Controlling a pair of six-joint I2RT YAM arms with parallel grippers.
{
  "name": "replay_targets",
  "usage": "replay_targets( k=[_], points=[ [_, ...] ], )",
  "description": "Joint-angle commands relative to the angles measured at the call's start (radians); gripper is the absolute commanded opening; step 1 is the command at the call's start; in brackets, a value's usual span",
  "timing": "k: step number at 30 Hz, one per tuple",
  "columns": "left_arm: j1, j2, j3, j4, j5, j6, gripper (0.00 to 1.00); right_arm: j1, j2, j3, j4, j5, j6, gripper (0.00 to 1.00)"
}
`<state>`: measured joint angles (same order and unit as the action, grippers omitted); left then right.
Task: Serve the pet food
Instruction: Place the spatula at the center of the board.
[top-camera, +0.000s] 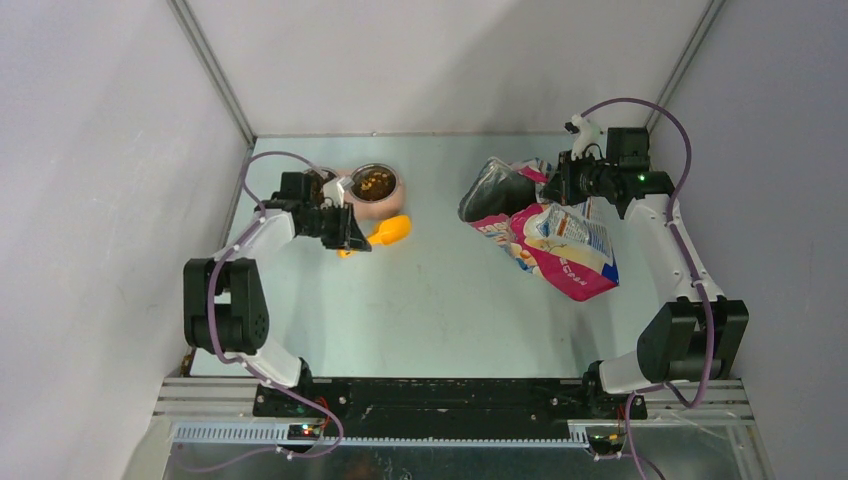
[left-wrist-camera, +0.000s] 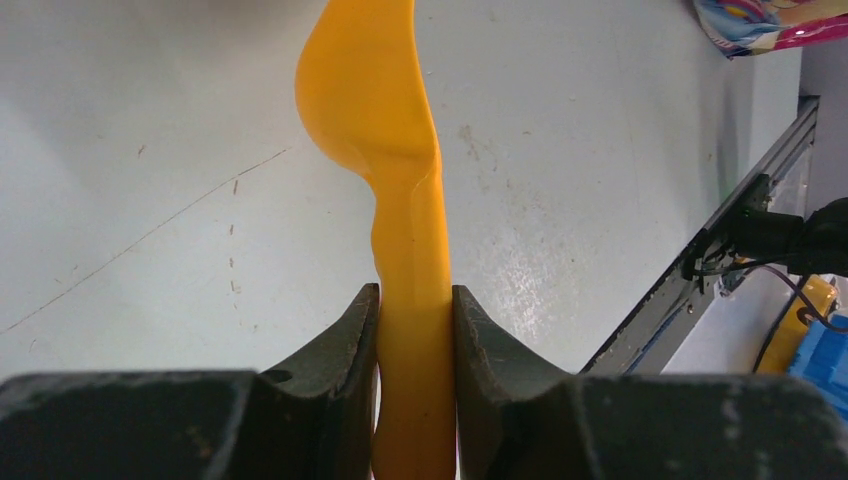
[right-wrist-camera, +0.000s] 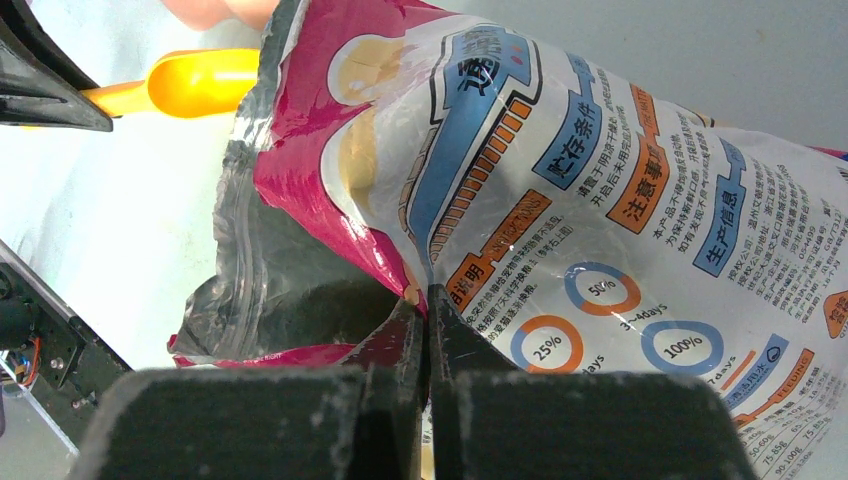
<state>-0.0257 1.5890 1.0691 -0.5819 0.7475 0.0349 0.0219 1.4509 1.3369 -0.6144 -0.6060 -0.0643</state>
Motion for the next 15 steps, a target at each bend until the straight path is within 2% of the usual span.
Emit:
replay_targets(
  k=[1,9,13,15],
  points=[
    [0.01,0.011,-0.02,0.079,0.0,0.023,0.18,-0.013,-0.041,-0.002,-0.014,-0.005,-0.014,0.0],
    [0.023,0.054,-0.049,0.126,-0.053,0.023,0.23,-0.025,-0.041,-0.001,-0.015,-0.01,-0.013,0.0],
    [0.064,0.076,-0.047,0.13,-0.07,0.031,0.26,-0.027,-0.044,-0.007,-0.009,-0.01,-0.011,0.0],
    [0.072,0.086,-0.044,0.128,-0.079,0.039,0.3,-0.027,-0.045,-0.006,-0.008,-0.01,-0.01,0.0]
  ],
)
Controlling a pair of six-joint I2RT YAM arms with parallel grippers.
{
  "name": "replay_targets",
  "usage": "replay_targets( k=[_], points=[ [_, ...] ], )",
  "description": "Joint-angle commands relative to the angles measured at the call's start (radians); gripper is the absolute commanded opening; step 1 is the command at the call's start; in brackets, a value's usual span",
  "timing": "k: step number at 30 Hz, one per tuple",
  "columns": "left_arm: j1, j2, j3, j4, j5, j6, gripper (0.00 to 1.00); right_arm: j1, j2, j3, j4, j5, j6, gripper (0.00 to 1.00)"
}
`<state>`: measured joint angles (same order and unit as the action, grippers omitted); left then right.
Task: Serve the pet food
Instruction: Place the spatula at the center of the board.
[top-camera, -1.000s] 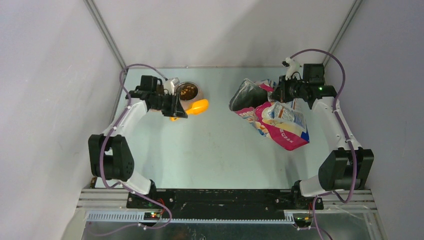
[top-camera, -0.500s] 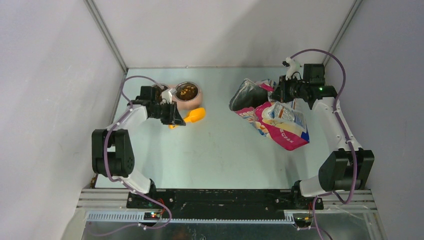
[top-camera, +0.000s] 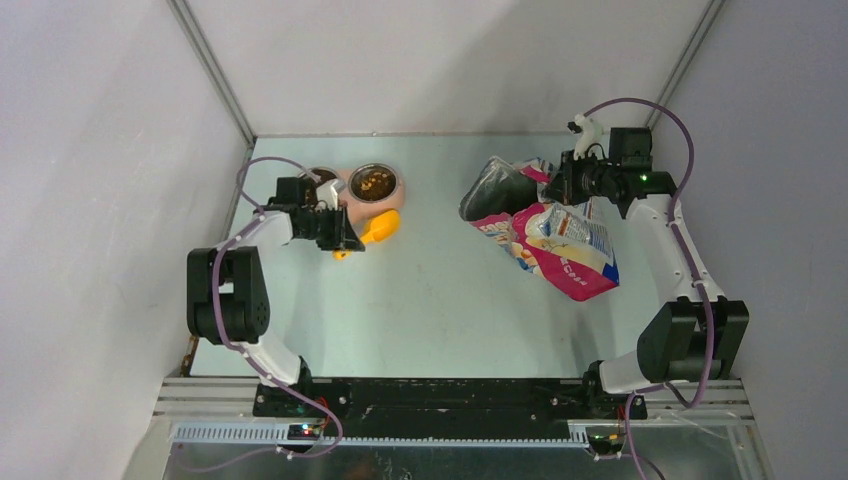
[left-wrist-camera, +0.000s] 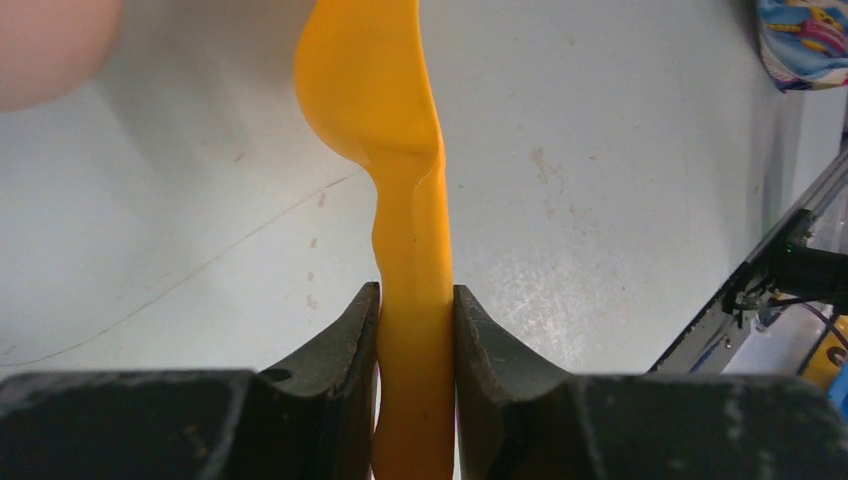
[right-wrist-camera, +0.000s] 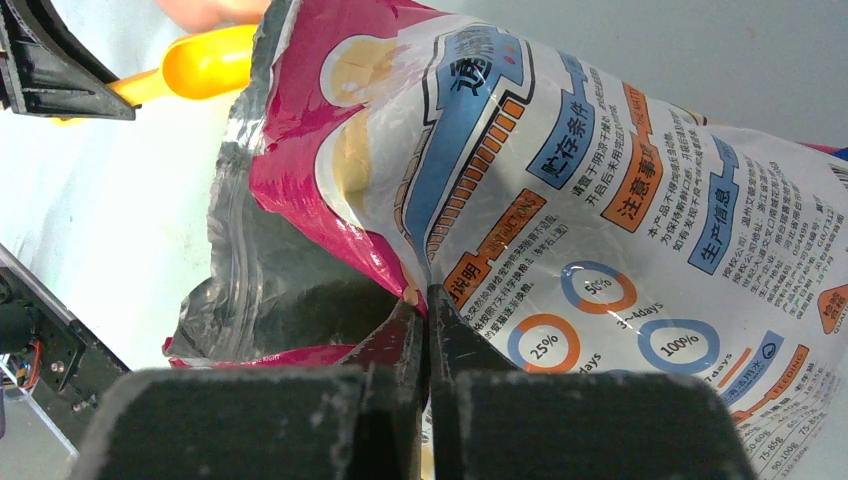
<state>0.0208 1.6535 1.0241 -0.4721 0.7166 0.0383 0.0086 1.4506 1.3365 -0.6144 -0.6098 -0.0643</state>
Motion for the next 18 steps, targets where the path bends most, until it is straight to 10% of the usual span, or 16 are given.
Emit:
replay_targets(
  k=[1,18],
  points=[
    [0.03,0.023,0.003,0.017,-0.051,0.042,0.32,-0.013,-0.044,-0.006,-0.008,-0.006,-0.011,0.0],
    [0.065,0.057,0.056,-0.025,-0.117,0.083,0.72,-0.014,-0.044,-0.006,-0.007,-0.013,-0.007,0.0]
  ],
)
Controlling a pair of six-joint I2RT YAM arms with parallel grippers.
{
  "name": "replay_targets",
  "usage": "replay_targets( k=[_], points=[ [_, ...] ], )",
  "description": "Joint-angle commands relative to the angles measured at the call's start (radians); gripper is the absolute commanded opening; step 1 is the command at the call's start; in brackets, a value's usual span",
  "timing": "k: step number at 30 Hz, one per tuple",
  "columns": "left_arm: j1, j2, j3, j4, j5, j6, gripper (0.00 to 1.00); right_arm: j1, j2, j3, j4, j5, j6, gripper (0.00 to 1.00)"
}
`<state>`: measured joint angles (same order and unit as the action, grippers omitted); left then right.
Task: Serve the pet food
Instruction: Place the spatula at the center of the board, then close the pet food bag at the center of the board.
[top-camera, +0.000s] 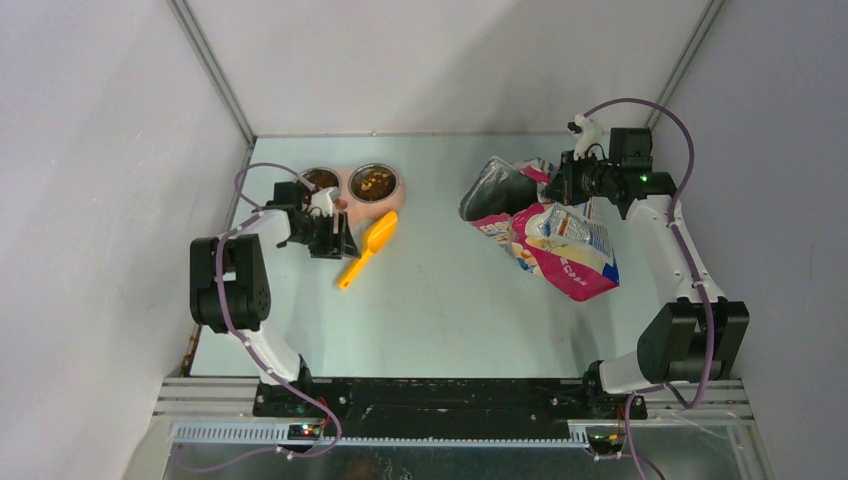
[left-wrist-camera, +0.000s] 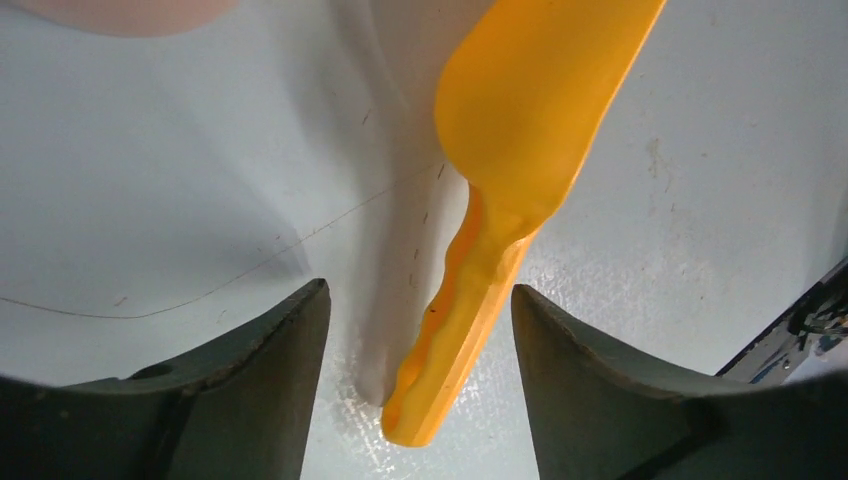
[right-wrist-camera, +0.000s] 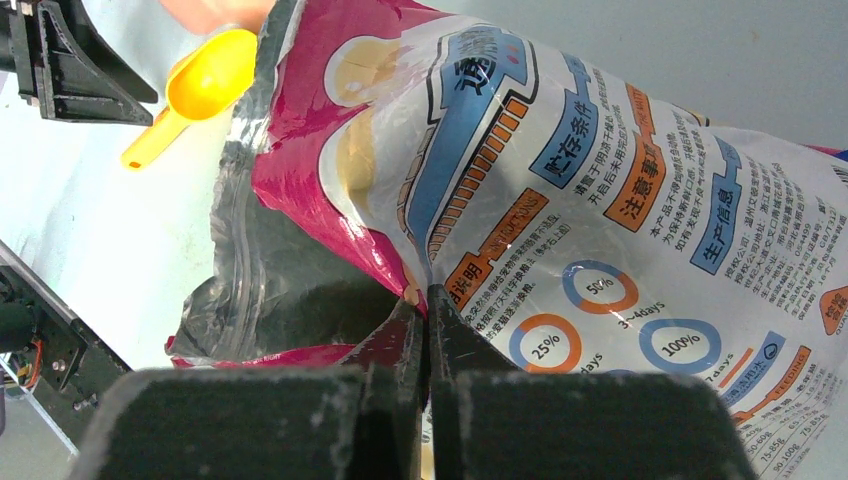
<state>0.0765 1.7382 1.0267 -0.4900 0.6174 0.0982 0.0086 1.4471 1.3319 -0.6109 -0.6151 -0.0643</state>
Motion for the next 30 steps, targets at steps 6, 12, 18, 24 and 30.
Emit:
replay_targets(
  k=[6,12,18,24,30],
  points=[
    [0.011,-0.138,0.11,-0.032,0.002,0.006,0.96,-0.012,-0.046,-0.001,-0.008,-0.007,-0.008,0.0],
    [-0.003,-0.228,0.184,-0.071,0.036,0.0,1.0,0.061,-0.082,0.001,0.015,0.085,-0.03,0.0],
    [-0.06,-0.286,0.259,-0.124,0.023,0.05,1.0,0.17,-0.082,0.107,-0.035,0.203,-0.081,0.0],
    [-0.163,-0.318,0.364,-0.185,-0.017,0.165,1.0,0.275,-0.031,0.354,-0.161,0.279,-0.151,0.0],
    [-0.255,-0.318,0.439,-0.158,0.001,0.179,1.0,0.346,0.003,0.574,-0.284,0.273,-0.218,0.0]
  ],
)
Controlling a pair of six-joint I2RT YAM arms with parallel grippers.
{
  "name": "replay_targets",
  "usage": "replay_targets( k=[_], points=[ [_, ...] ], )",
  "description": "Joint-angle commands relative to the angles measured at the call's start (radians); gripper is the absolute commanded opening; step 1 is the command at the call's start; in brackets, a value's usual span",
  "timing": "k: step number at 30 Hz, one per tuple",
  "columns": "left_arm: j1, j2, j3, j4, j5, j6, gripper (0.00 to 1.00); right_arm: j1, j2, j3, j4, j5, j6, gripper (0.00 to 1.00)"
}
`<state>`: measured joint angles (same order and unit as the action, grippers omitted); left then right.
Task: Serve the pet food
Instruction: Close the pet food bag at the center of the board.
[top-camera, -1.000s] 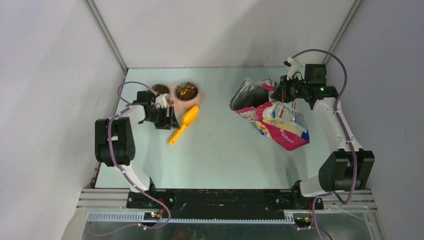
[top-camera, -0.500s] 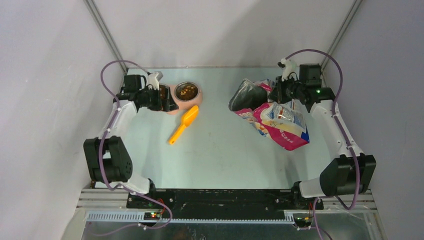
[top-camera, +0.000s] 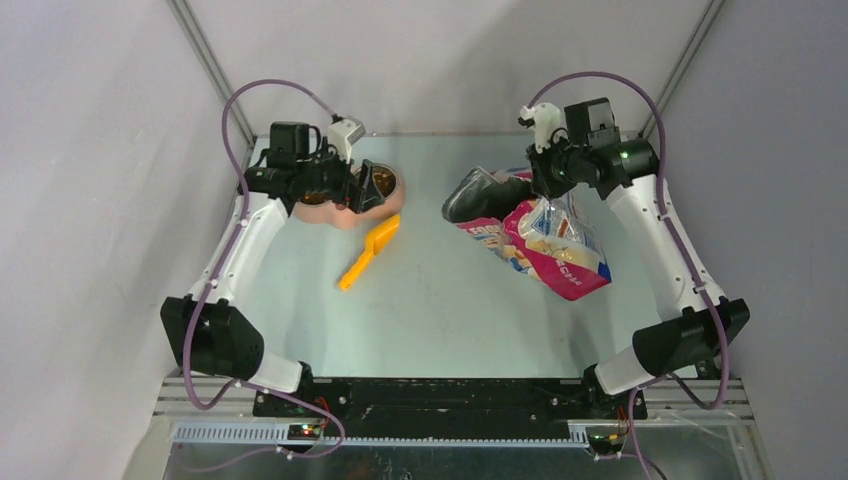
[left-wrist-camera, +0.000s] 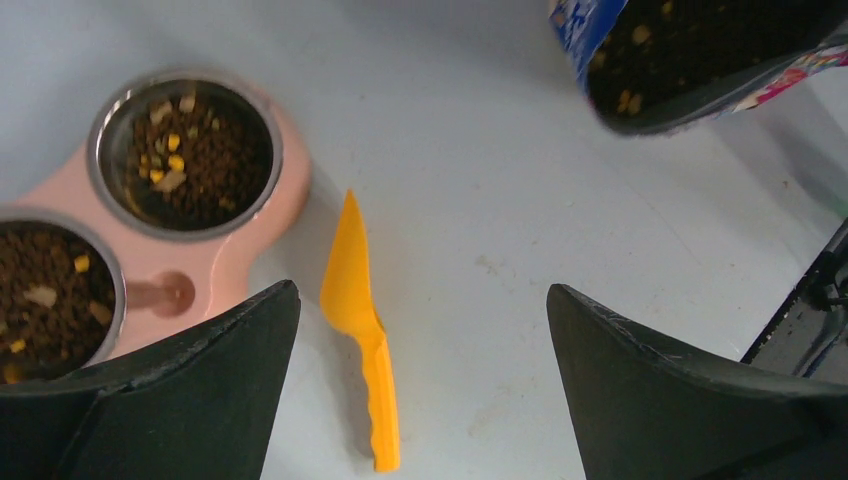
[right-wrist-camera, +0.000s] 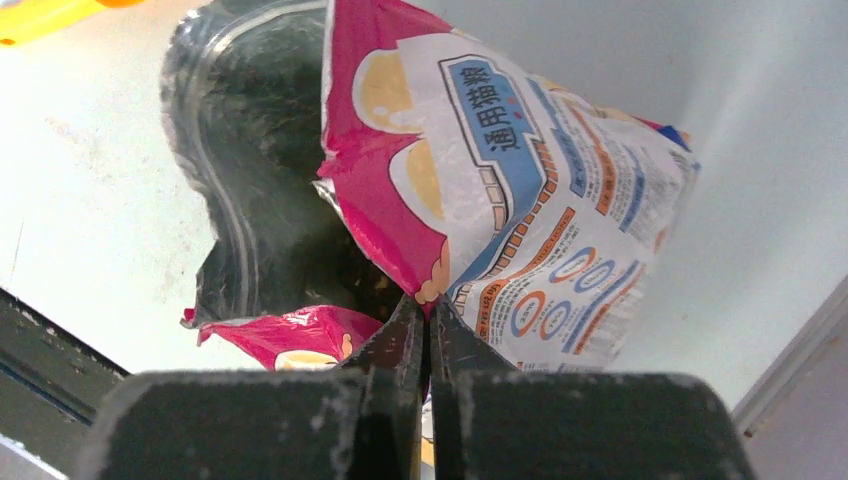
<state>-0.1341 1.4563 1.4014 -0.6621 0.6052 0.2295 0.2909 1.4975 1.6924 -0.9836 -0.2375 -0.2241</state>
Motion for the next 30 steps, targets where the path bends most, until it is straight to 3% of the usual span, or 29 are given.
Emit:
replay_targets(
  k=[1,7,14,24,30],
  points=[
    [-0.053,-0.03,0.082,0.024,0.022,0.046,1.0,0.065,-0.049,0.238,0.075,-0.117,-0.071,0.0],
    [-0.144,0.006,0.164,0.04,0.081,0.117,1.0,0.051,-0.094,0.251,0.029,-0.117,-0.178,0.0],
    [-0.262,0.056,0.216,0.083,0.081,0.246,1.0,-0.147,-0.117,0.245,0.073,-0.198,-0.176,0.0],
    [-0.474,0.214,0.368,-0.037,0.015,0.543,1.0,-0.197,-0.061,0.243,0.1,-0.174,-0.139,0.0],
    [-0.583,0.328,0.539,-0.235,0.048,0.675,0.99,-0.21,-0.099,0.193,0.108,-0.176,-0.121,0.0]
  ],
)
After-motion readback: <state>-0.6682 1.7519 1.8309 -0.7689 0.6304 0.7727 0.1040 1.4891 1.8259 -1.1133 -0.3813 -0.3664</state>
